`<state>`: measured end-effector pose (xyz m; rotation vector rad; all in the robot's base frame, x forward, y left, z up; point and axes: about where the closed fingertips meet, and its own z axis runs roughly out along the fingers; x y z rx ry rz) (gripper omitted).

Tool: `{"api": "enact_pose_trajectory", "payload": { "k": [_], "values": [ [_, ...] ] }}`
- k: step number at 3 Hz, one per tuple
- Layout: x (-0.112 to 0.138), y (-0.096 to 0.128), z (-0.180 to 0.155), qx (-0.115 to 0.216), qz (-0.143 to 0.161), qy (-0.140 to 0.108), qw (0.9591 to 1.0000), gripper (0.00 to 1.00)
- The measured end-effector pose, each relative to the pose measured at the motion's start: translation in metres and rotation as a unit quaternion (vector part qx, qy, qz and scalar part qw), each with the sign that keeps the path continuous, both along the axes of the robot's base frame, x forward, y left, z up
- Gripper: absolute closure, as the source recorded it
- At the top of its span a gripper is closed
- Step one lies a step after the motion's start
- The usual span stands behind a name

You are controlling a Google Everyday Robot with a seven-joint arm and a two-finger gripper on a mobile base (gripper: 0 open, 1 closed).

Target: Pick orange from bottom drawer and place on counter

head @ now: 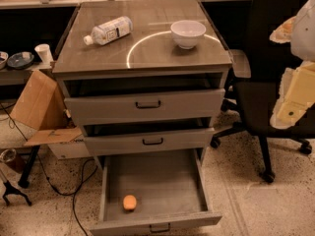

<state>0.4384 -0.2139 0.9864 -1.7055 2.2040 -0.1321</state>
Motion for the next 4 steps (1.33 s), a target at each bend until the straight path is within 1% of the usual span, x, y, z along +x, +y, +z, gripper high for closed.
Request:
{"api": "enact_pose_trajectory", "payload": {
  "k": [1, 2, 3, 4],
  "values": [
    [0.000, 0.000, 0.000, 0.000, 0.000, 0.000, 1.0000, 0.00],
    [0.001, 0.003, -0.002, 0.012, 0.004, -0.003, 0.9999, 0.00],
    [0.002, 0.023, -0.042, 0.058, 0.036, 0.005, 0.9977, 0.00],
    [0.005, 0.056, -0.129, 0.133, 0.079, 0.032, 0.9875, 0.00]
  ]
}}
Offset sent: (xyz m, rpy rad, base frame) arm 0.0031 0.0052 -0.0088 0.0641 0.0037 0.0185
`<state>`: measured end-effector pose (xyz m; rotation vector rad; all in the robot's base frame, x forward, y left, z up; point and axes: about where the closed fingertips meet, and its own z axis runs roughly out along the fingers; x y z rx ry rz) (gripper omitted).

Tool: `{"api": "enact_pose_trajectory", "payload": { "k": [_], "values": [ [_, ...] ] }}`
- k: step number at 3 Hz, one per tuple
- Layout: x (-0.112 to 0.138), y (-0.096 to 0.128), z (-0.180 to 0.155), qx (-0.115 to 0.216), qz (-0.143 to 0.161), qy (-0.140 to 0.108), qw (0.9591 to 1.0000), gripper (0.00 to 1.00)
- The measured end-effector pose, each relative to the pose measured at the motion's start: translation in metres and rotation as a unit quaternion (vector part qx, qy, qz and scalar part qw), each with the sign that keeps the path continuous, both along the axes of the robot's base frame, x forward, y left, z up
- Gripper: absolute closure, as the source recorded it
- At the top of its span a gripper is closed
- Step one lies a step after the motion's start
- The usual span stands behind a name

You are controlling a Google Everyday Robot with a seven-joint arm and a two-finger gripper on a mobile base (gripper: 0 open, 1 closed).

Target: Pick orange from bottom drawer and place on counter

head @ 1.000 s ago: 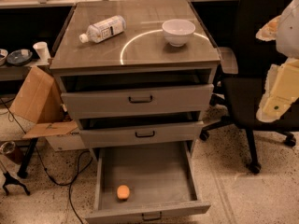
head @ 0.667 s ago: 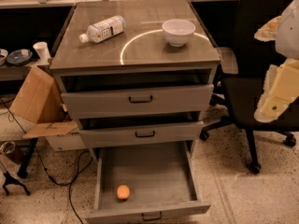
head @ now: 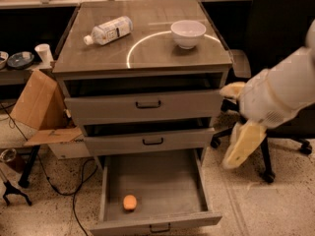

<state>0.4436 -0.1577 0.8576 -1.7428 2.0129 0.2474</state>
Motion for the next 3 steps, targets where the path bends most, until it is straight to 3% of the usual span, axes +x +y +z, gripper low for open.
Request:
{"api": "enact_pose_trajectory", "payload": {
  "k": [1, 2, 3],
  "values": [
    [0.007, 0.030, -0.112, 0.071, 0.034, 0.021, 0.9967, 0.00],
    [0.006, 0.031, -0.110, 0.076, 0.036, 0.018, 0.9963, 0.00],
    [0.015, 0.041, -0.135, 0.121, 0.054, 0.011, 0.9911, 0.00]
  ]
}}
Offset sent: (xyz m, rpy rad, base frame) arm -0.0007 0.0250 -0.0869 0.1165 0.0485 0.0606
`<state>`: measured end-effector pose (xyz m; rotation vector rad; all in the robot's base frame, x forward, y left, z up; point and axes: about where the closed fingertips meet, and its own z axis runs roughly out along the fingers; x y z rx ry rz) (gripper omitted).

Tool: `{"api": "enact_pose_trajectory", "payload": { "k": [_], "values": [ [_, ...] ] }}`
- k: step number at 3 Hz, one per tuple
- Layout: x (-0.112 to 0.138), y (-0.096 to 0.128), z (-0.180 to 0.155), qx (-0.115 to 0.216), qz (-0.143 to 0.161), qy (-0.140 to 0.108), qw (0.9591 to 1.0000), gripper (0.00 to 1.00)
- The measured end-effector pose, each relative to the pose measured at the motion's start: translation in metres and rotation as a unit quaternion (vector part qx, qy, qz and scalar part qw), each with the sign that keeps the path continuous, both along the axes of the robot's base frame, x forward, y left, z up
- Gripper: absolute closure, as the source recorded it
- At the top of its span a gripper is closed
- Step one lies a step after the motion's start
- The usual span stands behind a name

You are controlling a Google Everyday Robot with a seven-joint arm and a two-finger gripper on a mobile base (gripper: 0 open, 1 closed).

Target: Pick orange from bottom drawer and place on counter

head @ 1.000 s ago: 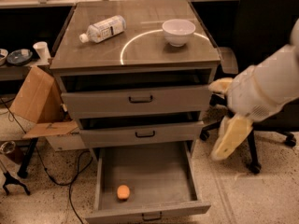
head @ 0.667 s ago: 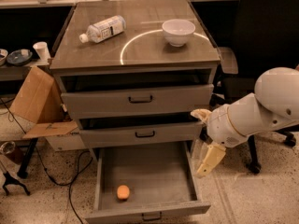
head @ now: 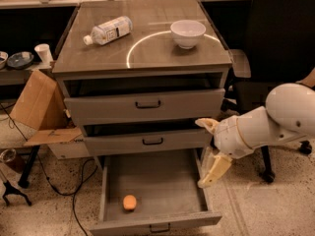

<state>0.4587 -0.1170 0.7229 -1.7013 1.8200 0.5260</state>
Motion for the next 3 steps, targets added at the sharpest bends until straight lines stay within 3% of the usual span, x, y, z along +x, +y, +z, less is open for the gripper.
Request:
{"api": "enact_pose_trajectory", "payload": {
  "k": [1, 2, 3],
  "values": [
    [0.016, 0.041, -0.065, 0.063, 0.045, -0.005, 0.9970, 0.00],
    [0.038, 0.085, -0.139, 0.103, 0.072, -0.004, 0.9920, 0.00],
    [0.053, 0.123, -0.228, 0.111, 0.089, 0.028, 0.9895, 0.00]
  ]
}}
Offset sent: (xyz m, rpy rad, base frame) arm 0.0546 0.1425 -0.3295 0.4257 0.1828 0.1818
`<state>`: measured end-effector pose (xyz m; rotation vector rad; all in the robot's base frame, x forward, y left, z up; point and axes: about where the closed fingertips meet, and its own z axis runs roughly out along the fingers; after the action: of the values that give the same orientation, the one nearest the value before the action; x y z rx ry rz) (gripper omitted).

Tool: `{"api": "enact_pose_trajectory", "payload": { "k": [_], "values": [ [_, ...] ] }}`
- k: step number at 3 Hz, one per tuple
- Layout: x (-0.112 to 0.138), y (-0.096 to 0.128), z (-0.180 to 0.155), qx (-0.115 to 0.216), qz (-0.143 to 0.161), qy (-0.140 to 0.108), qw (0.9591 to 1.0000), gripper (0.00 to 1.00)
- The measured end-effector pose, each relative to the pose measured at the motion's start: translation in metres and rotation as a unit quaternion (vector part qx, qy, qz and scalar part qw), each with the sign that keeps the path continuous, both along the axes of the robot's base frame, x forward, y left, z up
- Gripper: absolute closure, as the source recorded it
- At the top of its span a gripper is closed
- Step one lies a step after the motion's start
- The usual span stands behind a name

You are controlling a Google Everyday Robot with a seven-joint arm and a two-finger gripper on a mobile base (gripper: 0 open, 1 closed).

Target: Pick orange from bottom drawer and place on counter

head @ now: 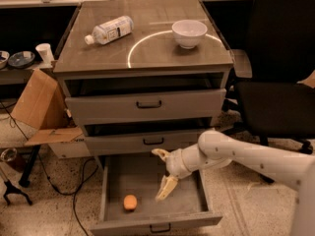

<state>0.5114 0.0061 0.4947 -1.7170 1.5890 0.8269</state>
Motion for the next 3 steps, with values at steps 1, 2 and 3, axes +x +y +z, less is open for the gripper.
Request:
{"api": "enact_pose_trajectory", "payload": {
  "k": [1, 2, 3],
  "values": [
    [-0.018, 0.016, -0.042, 0.015, 0.008, 0.041, 0.9990, 0.00],
    [-0.019, 0.017, -0.041, 0.015, 0.009, 0.041, 0.9990, 0.00],
    [-0.015, 0.021, -0.061, -0.007, -0.004, 0.036, 0.9993, 0.00]
  ]
}}
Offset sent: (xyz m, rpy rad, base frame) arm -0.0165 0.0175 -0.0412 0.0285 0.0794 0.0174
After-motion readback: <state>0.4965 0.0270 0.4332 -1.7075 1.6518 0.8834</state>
